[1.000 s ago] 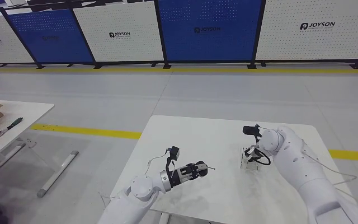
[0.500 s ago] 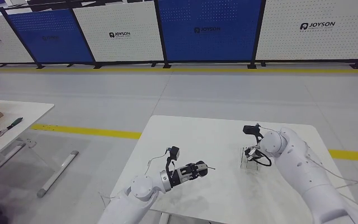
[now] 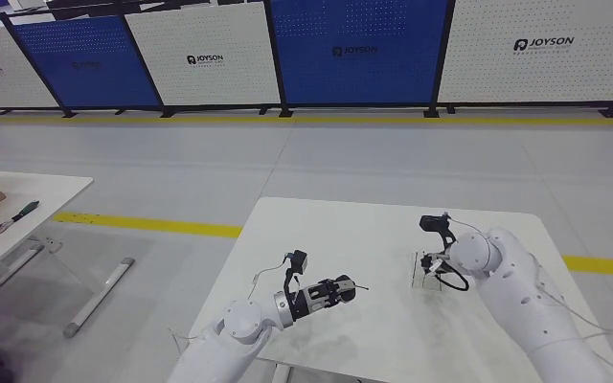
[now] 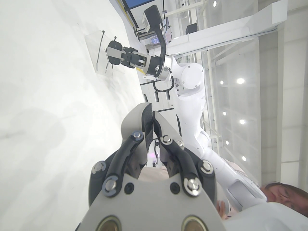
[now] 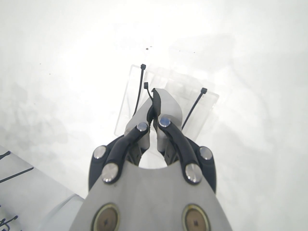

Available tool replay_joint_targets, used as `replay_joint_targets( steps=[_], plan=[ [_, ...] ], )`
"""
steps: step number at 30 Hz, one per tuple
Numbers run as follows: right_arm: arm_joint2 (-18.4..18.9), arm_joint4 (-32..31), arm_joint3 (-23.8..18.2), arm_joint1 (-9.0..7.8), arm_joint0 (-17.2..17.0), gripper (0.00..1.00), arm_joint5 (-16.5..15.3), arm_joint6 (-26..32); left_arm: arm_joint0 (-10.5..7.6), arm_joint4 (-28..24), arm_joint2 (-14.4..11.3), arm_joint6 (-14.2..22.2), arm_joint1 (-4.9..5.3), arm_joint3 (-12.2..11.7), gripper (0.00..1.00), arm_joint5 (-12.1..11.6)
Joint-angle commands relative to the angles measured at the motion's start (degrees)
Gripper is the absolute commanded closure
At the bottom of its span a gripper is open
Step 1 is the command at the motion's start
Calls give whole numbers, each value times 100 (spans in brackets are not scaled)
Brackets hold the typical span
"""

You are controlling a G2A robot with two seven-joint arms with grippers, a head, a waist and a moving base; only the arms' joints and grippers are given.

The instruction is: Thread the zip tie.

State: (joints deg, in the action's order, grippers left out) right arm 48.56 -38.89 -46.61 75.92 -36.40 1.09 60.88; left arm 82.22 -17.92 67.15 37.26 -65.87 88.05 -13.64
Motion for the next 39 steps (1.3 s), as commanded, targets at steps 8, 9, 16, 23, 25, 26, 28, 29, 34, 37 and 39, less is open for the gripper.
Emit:
replay_joint_targets(
  steps=[8, 9, 16, 23, 25, 26, 28, 29, 34, 37, 39],
  plan=[
    [-2, 0, -1, 2, -33, 100, -5, -71, 0, 0, 0, 0, 0, 0, 100, 0],
    [12, -14, -32, -5, -76, 100, -11, -157, 0, 0, 0, 0, 0, 0, 100, 0],
    [279, -33, -288, -121, -303, 100, -33, -295, 0, 0, 0, 0, 0, 0, 100, 0],
    [694, -157, -933, -315, -688, 100, -4, -398, 0, 0, 0, 0, 0, 0, 100, 0],
    [862, -189, -1201, -384, -857, 100, -14, -475, 0, 0, 0, 0, 0, 0, 100, 0],
    [943, -195, -1317, -413, -935, 100, -2, -531, 0, 0, 0, 0, 0, 0, 100, 0],
    [1110, -224, -1581, -477, -1116, 100, -37, -633, 0, 0, 0, 0, 0, 0, 100, 0],
    [1185, -222, -1693, -502, -1196, 100, -43, -686, 0, 0, 0, 0, 0, 0, 100, 0],
    [1567, -343, -2391, -631, -1687, 100, -96, -1134, 0, 0, 0, 0, 0, 0, 100, 0],
    [1730, -411, -2790, -691, -1998, 100, -186, -1302, 0, 0, 0, 0, 0, 0, 100, 0],
    [1730, -411, -2790, -691, -1998, 100, -186, -1302, 0, 0, 0, 0, 0, 0, 100, 0]
  ],
)
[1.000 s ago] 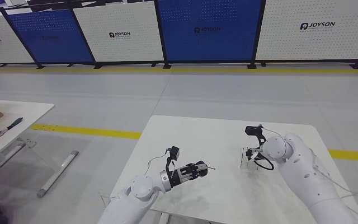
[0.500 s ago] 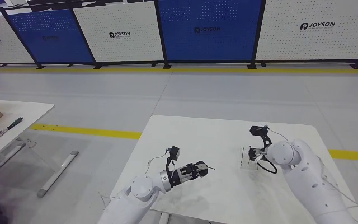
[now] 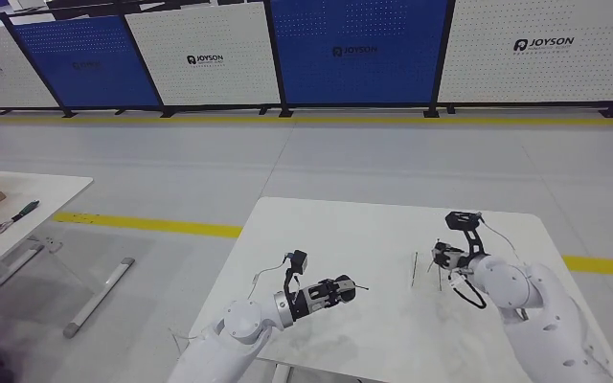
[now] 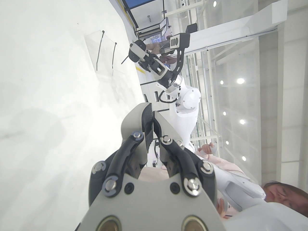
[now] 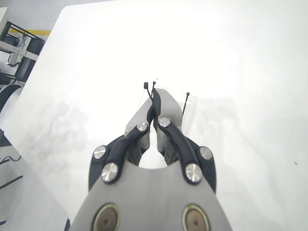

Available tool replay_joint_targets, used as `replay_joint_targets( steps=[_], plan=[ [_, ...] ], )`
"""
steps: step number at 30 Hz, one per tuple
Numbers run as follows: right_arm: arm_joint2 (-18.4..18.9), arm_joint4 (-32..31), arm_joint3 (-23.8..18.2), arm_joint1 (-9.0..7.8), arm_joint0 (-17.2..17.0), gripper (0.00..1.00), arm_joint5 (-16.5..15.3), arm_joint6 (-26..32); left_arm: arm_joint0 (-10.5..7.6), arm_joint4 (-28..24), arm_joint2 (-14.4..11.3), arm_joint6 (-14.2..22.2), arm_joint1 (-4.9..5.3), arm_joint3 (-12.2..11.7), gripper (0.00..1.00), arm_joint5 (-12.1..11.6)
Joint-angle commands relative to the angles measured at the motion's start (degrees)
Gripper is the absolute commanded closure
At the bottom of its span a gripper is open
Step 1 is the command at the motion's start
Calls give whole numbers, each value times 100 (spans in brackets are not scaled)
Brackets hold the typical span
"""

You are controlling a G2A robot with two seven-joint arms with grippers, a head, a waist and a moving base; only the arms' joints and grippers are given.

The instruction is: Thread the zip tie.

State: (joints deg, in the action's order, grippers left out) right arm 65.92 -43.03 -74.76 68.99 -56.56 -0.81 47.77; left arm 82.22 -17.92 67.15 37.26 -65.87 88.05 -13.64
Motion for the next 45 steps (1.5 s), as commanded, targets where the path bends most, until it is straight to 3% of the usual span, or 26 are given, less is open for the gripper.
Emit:
replay_joint_targets(
  steps=[1, 11, 15, 20, 25, 38, 40, 45],
  plan=[
    [-7, 3, 25, 2, 18, 100, 3, 9, 0, 0, 0, 0, 0, 0, 100, 0],
    [-27, -116, -21, 2, -83, 100, 67, -198, 0, 0, 0, 0, 0, 0, 100, 0],
    [291, 225, -292, -20, -328, 100, 226, -660, 0, 0, 0, 0, 0, 0, 100, 0],
    [747, 726, -815, -91, -903, 100, -267, -1161, 0, 0, 0, 0, 0, 0, 100, 0],
    [799, 987, -1268, -106, -1324, 100, -532, -1351, 0, 0, 0, 0, 0, 0, 100, 0],
    [799, 987, -1268, -106, -1324, 100, -532, -1351, 0, 0, 0, 0, 0, 0, 100, 0],
    [800, 839, -1295, -103, -1378, 100, -429, -1610, 0, 0, 0, 0, 0, 0, 100, 0],
    [1041, 1341, -1558, -106, -1633, 100, -450, -1903, 0, 0, 0, 0, 0, 0, 100, 0]
  ],
)
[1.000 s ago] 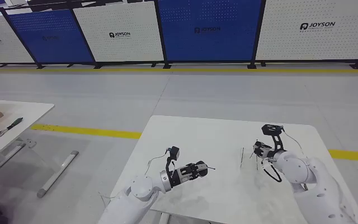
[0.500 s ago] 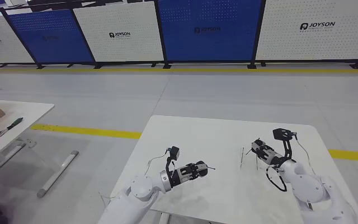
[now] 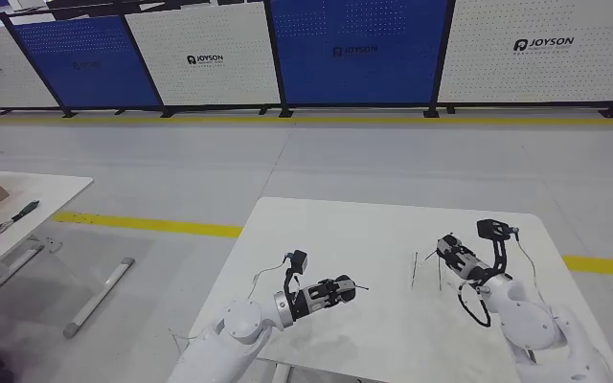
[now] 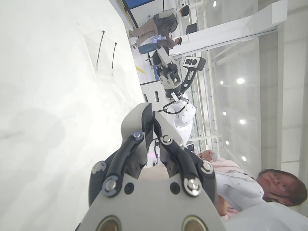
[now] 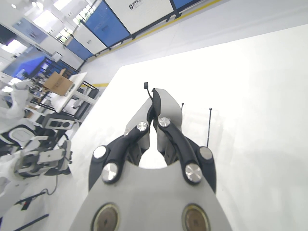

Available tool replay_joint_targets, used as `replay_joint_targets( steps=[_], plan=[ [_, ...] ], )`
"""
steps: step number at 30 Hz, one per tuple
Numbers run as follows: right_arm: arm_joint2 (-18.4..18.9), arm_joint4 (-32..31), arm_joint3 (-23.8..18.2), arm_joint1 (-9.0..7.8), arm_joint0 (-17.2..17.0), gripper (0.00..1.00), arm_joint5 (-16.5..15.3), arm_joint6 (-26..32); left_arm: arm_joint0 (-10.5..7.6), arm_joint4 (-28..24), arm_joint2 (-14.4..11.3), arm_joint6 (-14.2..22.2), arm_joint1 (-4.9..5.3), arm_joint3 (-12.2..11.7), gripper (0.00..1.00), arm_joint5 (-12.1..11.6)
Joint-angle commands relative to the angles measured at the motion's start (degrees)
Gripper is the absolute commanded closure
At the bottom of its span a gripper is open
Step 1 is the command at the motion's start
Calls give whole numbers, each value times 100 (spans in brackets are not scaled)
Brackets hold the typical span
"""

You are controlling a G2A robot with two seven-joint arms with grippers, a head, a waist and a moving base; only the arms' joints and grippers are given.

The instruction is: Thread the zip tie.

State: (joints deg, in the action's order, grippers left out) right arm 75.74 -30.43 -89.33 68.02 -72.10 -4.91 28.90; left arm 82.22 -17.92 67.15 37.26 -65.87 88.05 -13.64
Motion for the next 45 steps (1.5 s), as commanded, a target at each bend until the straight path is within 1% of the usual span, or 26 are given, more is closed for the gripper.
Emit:
replay_joint_targets(
  steps=[1, 3, 5, 17, 18, 20, 22, 25, 26, 27, 28, 45],
  plan=[
    [119, 121, -235, -21, -194, 100, -75, -23, 0, 0, 0, 0, 0, 0, 100, 0],
    [229, 141, -581, -51, -494, 100, -180, 1, 0, 0, 0, 0, 0, 0, 100, 0],
    [308, 82, -769, -73, -669, 100, -198, 25, 0, 0, 0, 0, 0, 0, 100, 0],
    [308, 82, -769, -73, -669, 100, -198, 25, -4, 13, 1, -24, 0, 6, 100, 1],
    [308, 82, -769, -73, -669, 100, -198, 25, -17, 67, -24, -102, -4, 43, 100, 13],
    [308, 82, -769, -73, -669, 100, -198, 25, -50, 241, -112, -402, -24, 128, 100, 12],
    [308, 82, -769, -73, -669, 100, -198, 25, -86, 408, -291, -652, -58, 207, 100, 57],
    [308, 82, -769, -73, -669, 100, -198, 25, -212, 1023, -603, -1326, -124, 239, 100, 231],
    [308, 82, -769, -73, -669, 100, -198, 25, -258, 1248, -713, -1680, -156, 219, 100, 311],
    [308, 82, -769, -73, -669, 100, -198, 25, -275, 1321, -805, -1907, -185, 208, 100, 349],
    [308, 82, -769, -73, -669, 100, -198, 25, -279, 1278, -865, -1979, -203, 200, 100, 355],
    [308, 82, -769, -73, -669, 100, -198, 25, -279, 1278, -865, -1979, -203, 200, 100, 355]
  ],
)
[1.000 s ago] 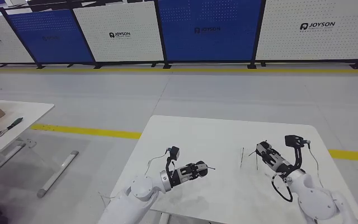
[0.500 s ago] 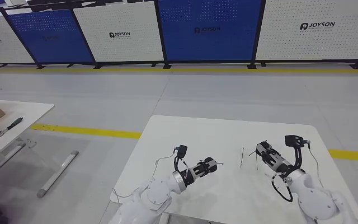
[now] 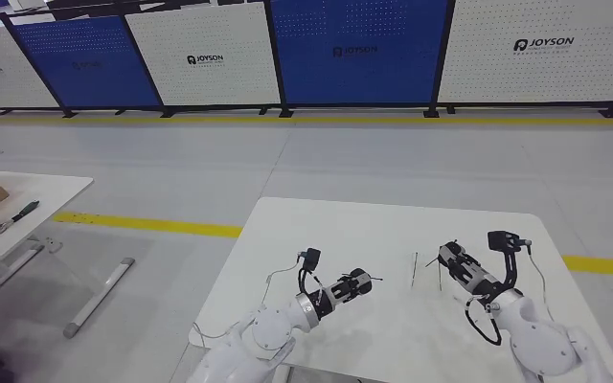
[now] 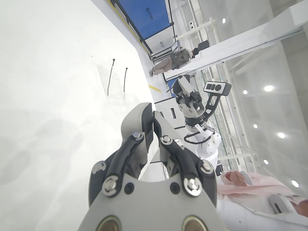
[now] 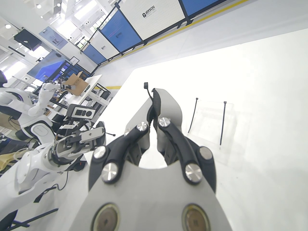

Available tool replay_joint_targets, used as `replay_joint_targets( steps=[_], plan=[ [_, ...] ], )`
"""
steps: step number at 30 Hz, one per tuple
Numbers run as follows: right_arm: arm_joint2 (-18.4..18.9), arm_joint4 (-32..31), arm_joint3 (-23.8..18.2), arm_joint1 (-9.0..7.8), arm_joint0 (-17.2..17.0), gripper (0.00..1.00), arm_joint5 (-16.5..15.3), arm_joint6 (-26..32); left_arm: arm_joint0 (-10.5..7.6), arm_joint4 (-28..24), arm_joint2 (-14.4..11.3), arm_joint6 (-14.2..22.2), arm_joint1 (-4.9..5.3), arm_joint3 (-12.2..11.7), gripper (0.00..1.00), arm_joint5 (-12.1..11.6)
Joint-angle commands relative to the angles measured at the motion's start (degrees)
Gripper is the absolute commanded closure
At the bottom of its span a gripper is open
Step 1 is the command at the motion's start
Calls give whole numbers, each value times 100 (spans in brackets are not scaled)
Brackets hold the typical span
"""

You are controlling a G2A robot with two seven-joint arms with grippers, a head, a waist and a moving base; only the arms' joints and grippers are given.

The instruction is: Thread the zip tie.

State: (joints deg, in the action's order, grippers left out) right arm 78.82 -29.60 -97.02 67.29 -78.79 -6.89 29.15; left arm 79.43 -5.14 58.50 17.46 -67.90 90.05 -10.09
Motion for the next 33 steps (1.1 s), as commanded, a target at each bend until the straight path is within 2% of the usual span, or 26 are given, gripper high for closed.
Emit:
replay_joint_targets(
  steps=[1, 2, 3, 5, 7, 10, 19, 22, 29, 33],
  plan=[
    [0, 0, 0, 0, 0, 100, 0, 0, 0, 0, 0, 0, 0, 0, 100, 0],
    [0, 0, 0, 0, 0, 100, 0, 0, -3, 34, 12, -51, 1, -6, 100, 9],
    [0, 0, 0, 0, 0, 100, 0, 0, -22, 329, 45, -304, 6, 18, 100, 23],
    [0, 0, 0, 0, 0, 100, 0, 0, 39, 708, 20, -544, 12, 191, 100, -24],
    [0, 0, 0, 0, 0, 100, 0, 0, 84, 1235, 27, -823, 27, 342, 100, 89],
    [0, 0, 0, 0, 0, 100, 0, 0, 91, 1685, -76, -761, 33, 477, 100, 413],
    [-1, 4, 0, 1, -5, 100, -3, -17, 91, 1685, -76, -761, 33, 477, 100, 413],
    [-41, 50, -65, 9, -104, 100, -18, -151, 91, 1685, -76, -761, 33, 477, 100, 413],
    [-528, -135, -310, 96, -391, 100, 87, -993, 91, 1685, -76, -761, 33, 477, 100, 413],
    [-648, -78, -301, 124, -399, 100, 87, -1147, 91, 1685, -76, -761, 33, 477, 100, 413]
  ],
)
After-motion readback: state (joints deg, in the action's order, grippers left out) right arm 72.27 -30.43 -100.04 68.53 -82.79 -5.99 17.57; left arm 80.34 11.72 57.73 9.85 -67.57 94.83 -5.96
